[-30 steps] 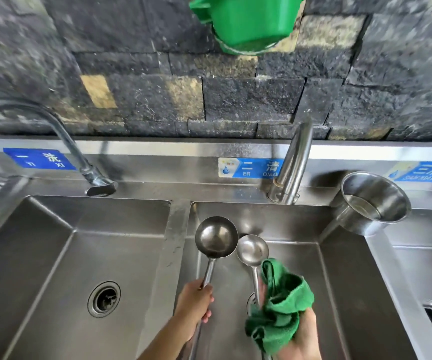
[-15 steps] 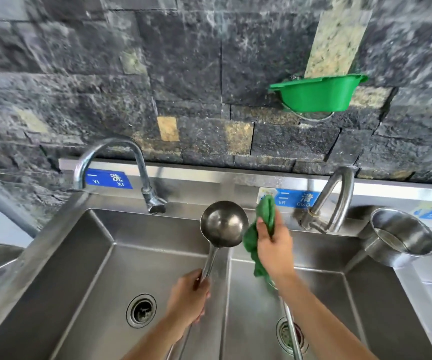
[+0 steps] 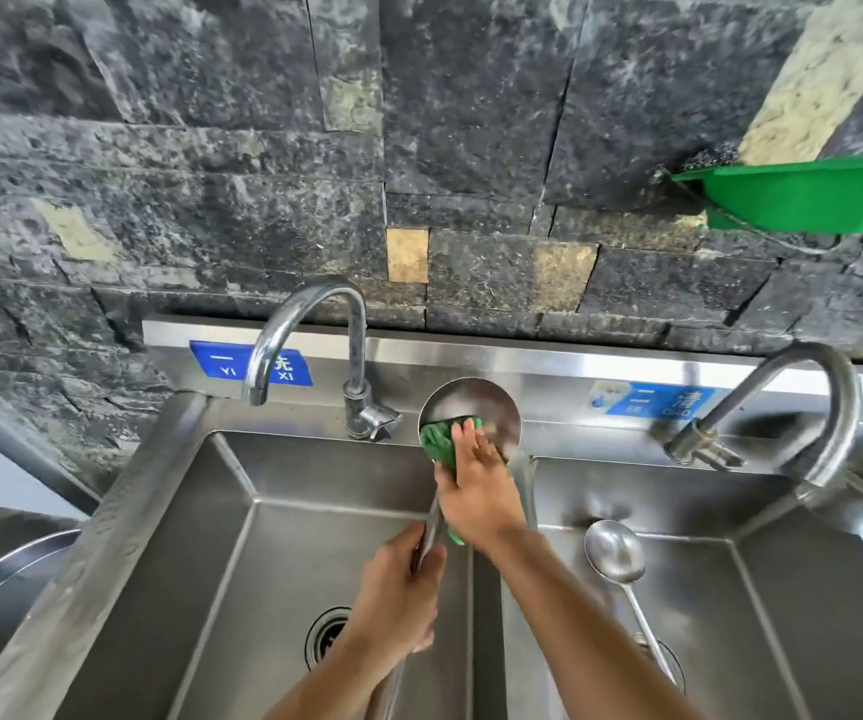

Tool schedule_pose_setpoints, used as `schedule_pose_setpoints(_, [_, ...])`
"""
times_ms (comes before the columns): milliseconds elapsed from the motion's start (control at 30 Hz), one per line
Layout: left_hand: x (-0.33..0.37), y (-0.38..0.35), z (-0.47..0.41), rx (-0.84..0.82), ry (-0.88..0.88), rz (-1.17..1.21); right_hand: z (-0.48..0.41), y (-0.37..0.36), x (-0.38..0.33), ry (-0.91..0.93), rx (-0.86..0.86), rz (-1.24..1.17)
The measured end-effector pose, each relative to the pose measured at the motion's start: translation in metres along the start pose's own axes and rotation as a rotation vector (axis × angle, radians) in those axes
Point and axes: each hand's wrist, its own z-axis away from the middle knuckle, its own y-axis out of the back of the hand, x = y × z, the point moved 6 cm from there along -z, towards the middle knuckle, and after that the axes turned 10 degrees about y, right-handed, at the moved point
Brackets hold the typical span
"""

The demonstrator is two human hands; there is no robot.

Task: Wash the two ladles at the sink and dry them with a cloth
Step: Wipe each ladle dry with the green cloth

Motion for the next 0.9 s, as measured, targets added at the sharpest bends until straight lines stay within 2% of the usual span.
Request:
schedule_pose_setpoints(67, [-0.003, 0.009, -0.002, 0.013, -0.039, -0.077, 0.000, -0.012, -0.007, -0.169, -0.059, -0.226])
schedule_pose_setpoints(167, [-0.005, 0.033, -0.003, 0.061, -0.137, -0.281, 0.009, -0.016, -0.016, -0.392, -0.020, -0.512])
schedule_pose_setpoints(233, [-0.009, 0.047, -0.007, 0.087, -0.162, -0.378, 0.017, -0.019, -0.018, -0.553, 0.079, -0.949])
schedule_pose_setpoints(300, [-0.013, 0.057, -0.010, 0.058, -0.127, -0.328, 0.024, -0.019, -0.025, -0.650, 0.221, -1.470])
schedule_pose_setpoints(367, [-0.014, 0.062, -0.012, 0.034, -0.107, -0.282, 0.031, -0.006, -0.021, -0.705, 0.404, -1.752])
schedule_pose_setpoints(467, [-0.010, 0.064, -0.011, 0.017, -0.121, -0.236, 0.038, 0.022, -0.001, -0.678, 0.650, -1.947])
schedule_pose_setpoints(533, [-0.008, 0.061, -0.008, -0.014, -0.128, -0.213, 0.041, 0.045, 0.008, -0.603, 0.746, -2.024])
schedule_pose_setpoints(600, [-0.008, 0.058, -0.005, -0.049, -0.117, -0.175, 0.043, 0.061, 0.012, -0.540, 0.814, -1.938])
schedule_pose_setpoints(633, [-0.007, 0.055, -0.005, -0.066, -0.106, -0.142, 0.044, 0.068, 0.015, -0.514, 0.873, -1.789])
schedule_pose_setpoints(667, [-0.006, 0.053, -0.006, -0.082, -0.095, -0.106, 0.047, 0.076, 0.016, -0.483, 0.943, -1.550])
schedule_pose_setpoints(733, [-0.002, 0.045, -0.004, -0.111, -0.087, -0.068, 0.054, 0.091, 0.009, -0.402, 1.032, -0.891])
schedule_pose_setpoints(767, [0.000, 0.039, -0.001, -0.132, -0.087, -0.061, 0.054, 0.091, 0.001, -0.330, 1.004, -0.600])
schedule_pose_setpoints(800, [0.001, 0.031, 0.003, -0.162, -0.085, -0.048, 0.048, 0.086, -0.007, -0.240, 0.906, -0.378])
schedule_pose_setpoints(900, [0.002, 0.011, 0.013, -0.230, -0.085, 0.005, 0.027, 0.048, -0.018, 0.011, 0.453, 0.074])
